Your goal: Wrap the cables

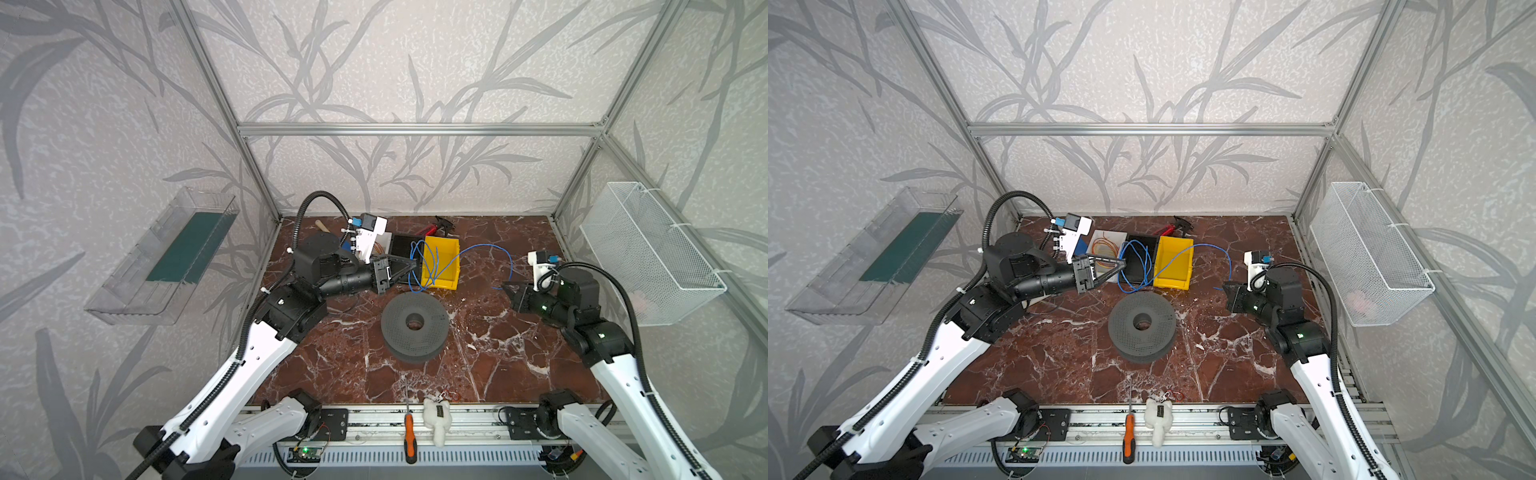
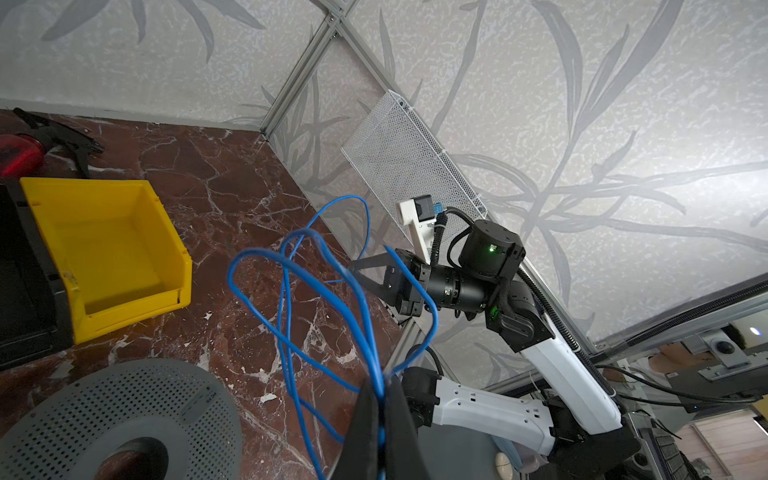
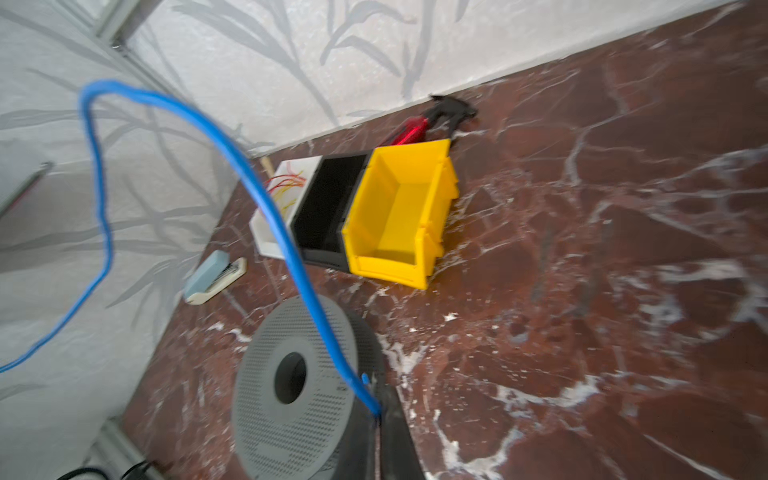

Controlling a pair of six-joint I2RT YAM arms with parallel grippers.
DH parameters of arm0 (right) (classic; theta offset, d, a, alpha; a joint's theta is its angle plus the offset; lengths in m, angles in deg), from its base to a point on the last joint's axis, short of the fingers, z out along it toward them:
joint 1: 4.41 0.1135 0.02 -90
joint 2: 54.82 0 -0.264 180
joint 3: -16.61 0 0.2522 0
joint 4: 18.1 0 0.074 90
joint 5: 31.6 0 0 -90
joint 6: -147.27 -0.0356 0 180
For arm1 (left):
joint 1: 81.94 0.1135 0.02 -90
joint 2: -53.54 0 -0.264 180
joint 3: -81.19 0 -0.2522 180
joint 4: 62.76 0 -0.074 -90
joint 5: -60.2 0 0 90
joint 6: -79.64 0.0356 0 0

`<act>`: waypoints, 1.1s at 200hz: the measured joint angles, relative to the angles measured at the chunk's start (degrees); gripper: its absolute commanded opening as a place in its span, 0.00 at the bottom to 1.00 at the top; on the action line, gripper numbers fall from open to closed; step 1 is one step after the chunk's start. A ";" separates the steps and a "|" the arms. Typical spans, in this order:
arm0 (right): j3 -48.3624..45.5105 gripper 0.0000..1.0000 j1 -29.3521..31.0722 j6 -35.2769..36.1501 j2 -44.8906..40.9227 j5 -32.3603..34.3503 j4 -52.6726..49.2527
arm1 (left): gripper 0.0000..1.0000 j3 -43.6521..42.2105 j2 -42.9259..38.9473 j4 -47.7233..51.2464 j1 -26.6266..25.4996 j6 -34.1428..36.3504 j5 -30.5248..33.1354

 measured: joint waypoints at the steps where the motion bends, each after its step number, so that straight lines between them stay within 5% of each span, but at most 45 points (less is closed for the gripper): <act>1: -0.04 0.06 0.04 -0.04 0.04 -0.26 0.13 | 0.00 0.00 0.11 -0.09 0.00 -0.04 -0.04; 21: -0.28 0.45 1.53 -0.70 0.94 -5.40 1.51 | 0.00 0.00 1.40 -1.29 -0.17 -0.44 -0.48; 45: 3.13 0.65 2.80 2.21 -0.28 -5.44 -2.49 | 0.00 0.00 1.88 -1.97 -0.74 -0.57 -0.35; 97: 9.03 0.67 4.24 2.71 -4.15 -6.95 -1.09 | 0.00 0.00 2.60 -5.16 -2.23 -1.33 0.00; 152: 12.70 0.67 19.12 1.79 7.17 -5.57 7.43 | 0.00 0.00 3.21 -5.62 -4.28 -1.27 0.20; 220: 16.92 0.62 24.52 1.73 14.95 -5.38 15.50 | 0.00 0.00 2.34 -3.56 -5.29 -0.17 1.73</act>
